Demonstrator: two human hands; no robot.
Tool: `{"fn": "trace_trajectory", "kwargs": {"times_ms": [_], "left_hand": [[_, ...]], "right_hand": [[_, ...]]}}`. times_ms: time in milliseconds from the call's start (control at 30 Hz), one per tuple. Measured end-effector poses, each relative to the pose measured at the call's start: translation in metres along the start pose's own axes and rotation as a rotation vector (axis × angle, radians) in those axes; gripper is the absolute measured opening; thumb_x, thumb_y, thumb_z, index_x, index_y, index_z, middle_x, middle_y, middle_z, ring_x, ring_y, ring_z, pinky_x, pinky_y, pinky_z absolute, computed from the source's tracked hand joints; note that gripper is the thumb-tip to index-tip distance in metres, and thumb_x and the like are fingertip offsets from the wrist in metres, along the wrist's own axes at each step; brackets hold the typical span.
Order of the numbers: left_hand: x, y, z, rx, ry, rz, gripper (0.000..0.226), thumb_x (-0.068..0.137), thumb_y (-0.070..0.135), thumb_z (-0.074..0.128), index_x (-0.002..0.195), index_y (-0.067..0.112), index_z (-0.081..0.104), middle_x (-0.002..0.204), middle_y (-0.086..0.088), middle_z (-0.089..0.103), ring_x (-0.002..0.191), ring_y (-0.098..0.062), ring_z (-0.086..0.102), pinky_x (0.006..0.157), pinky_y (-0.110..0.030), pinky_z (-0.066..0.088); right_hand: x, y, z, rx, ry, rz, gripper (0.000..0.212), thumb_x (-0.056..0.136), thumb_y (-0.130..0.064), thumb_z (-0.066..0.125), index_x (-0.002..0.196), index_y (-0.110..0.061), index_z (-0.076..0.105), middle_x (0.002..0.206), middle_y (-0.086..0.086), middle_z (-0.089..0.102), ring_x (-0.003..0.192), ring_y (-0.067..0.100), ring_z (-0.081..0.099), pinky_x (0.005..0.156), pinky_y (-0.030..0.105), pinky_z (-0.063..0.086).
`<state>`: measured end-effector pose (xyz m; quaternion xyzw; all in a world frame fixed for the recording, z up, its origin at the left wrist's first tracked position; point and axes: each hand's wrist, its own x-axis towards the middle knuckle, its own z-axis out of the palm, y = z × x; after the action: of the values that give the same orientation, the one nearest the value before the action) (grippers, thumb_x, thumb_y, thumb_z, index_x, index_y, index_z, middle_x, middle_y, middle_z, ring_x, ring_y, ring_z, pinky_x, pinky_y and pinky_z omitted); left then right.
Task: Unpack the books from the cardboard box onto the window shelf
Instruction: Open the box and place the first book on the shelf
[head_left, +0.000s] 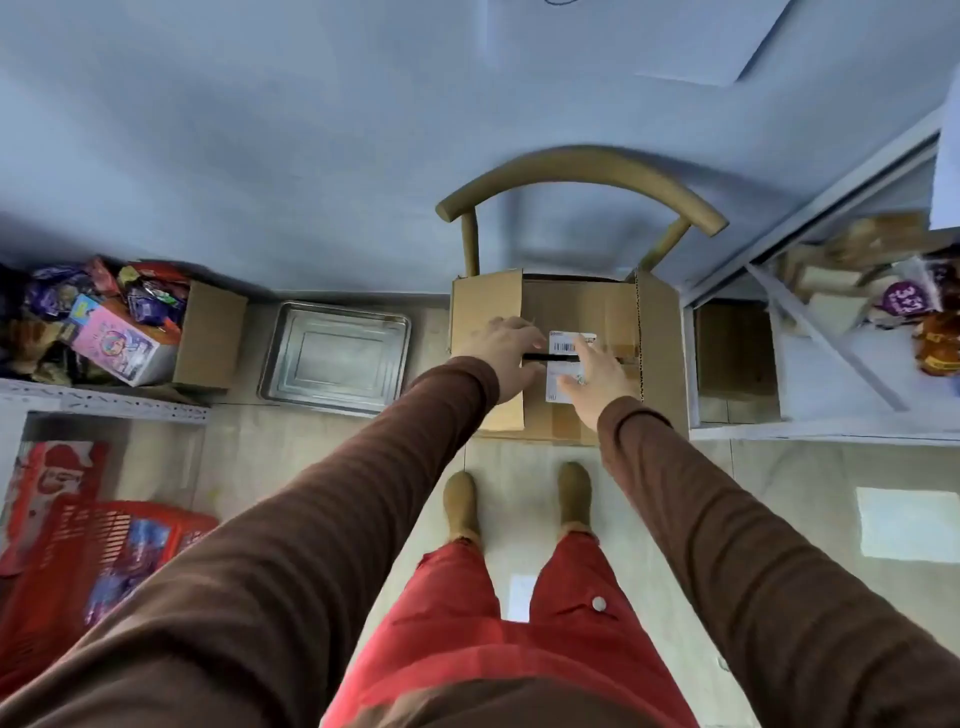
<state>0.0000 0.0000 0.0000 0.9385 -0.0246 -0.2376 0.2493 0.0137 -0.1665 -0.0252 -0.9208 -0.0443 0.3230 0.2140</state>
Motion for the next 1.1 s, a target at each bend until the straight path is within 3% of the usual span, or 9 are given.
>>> {"fn": "trace_trajectory", "kwargs": {"times_ms": [133, 300, 433, 533, 767, 867, 1000, 1100], "left_hand": [[0.019, 0.019, 0.012, 0.108, -0.103, -0.046, 0.049, 0.099, 0.036, 0.054, 0.146, 0.025, 0.050, 0.163, 0.002, 0.035, 0.154, -0.021, 0.022, 0.122, -0.044, 0.023], [0.039, 0.040, 0.029, 0.039, -0.074, -0.146, 0.045, 0.101, 0.027, 0.051, 0.146, 0.023, 0.051, 0.162, 0.000, 0.037, 0.153, -0.022, 0.025, 0.123, -0.045, 0.024], [0.053, 0.055, 0.046, -0.084, -0.010, -0.252, 0.046, 0.100, 0.019, 0.053, 0.146, 0.020, 0.051, 0.161, -0.003, 0.038, 0.148, -0.026, 0.034, 0.122, -0.039, 0.025], [0.061, 0.055, 0.054, -0.070, -0.063, -0.398, 0.051, 0.099, 0.020, 0.053, 0.150, 0.019, 0.045, 0.166, -0.006, 0.029, 0.149, -0.030, 0.031, 0.122, -0.041, 0.026], [0.056, 0.050, 0.059, 0.420, -0.144, -0.616, 0.060, 0.102, 0.027, 0.038, 0.158, 0.013, 0.023, 0.170, -0.013, 0.012, 0.157, -0.028, 0.010, 0.124, -0.041, 0.020], [0.054, 0.046, 0.054, 0.492, -0.134, -0.749, 0.065, 0.103, 0.036, 0.033, 0.161, 0.014, 0.012, 0.170, -0.018, 0.006, 0.157, -0.035, 0.004, 0.125, -0.045, 0.011], [0.041, 0.013, 0.054, 0.416, -0.134, -0.798, 0.078, 0.098, 0.064, 0.026, 0.162, 0.023, 0.009, 0.170, -0.015, 0.007, 0.157, -0.032, 0.006, 0.126, -0.052, 0.002], [0.030, -0.017, 0.060, 0.126, -0.012, -0.846, 0.073, 0.097, 0.069, 0.014, 0.159, 0.032, 0.020, 0.170, -0.005, 0.018, 0.157, -0.025, 0.012, 0.122, -0.059, -0.002]], "right_hand": [[0.004, 0.023, -0.010, 0.102, -0.068, 0.127, 0.072, 0.102, -0.032, 0.049, 0.160, -0.019, 0.009, 0.169, 0.010, -0.001, 0.154, 0.036, -0.004, 0.125, 0.041, 0.002], [0.003, 0.068, -0.037, 0.228, 0.003, 0.134, 0.075, 0.100, -0.031, 0.054, 0.160, -0.025, 0.010, 0.169, 0.005, -0.008, 0.155, 0.031, -0.007, 0.124, 0.040, -0.001], [0.018, 0.106, -0.061, 0.227, 0.021, 0.113, 0.061, 0.100, -0.027, 0.052, 0.156, -0.025, 0.027, 0.169, 0.003, 0.008, 0.154, 0.030, 0.006, 0.124, 0.042, 0.006], [0.038, 0.130, -0.074, 0.204, 0.023, 0.123, 0.055, 0.099, -0.023, 0.052, 0.152, -0.019, 0.036, 0.163, 0.007, 0.029, 0.147, 0.033, 0.025, 0.121, 0.044, 0.020], [0.070, 0.162, -0.074, 0.230, -0.063, 0.155, 0.043, 0.100, -0.027, 0.051, 0.139, -0.010, 0.051, 0.141, 0.014, 0.056, 0.131, 0.033, 0.050, 0.112, 0.045, 0.038], [0.077, 0.167, -0.069, 0.256, -0.072, 0.171, 0.043, 0.101, -0.031, 0.050, 0.137, -0.009, 0.052, 0.133, 0.012, 0.062, 0.122, 0.029, 0.057, 0.106, 0.040, 0.043], [0.085, 0.166, -0.068, 0.503, 0.010, 0.284, 0.053, 0.099, -0.040, 0.052, 0.142, -0.009, 0.045, 0.125, 0.013, 0.063, 0.101, 0.022, 0.060, 0.088, 0.027, 0.041], [0.092, 0.160, -0.072, 0.845, 0.029, 0.376, 0.045, 0.103, -0.043, 0.043, 0.128, -0.007, 0.054, 0.106, 0.010, 0.063, 0.077, 0.015, 0.060, 0.082, 0.029, 0.043]]}}
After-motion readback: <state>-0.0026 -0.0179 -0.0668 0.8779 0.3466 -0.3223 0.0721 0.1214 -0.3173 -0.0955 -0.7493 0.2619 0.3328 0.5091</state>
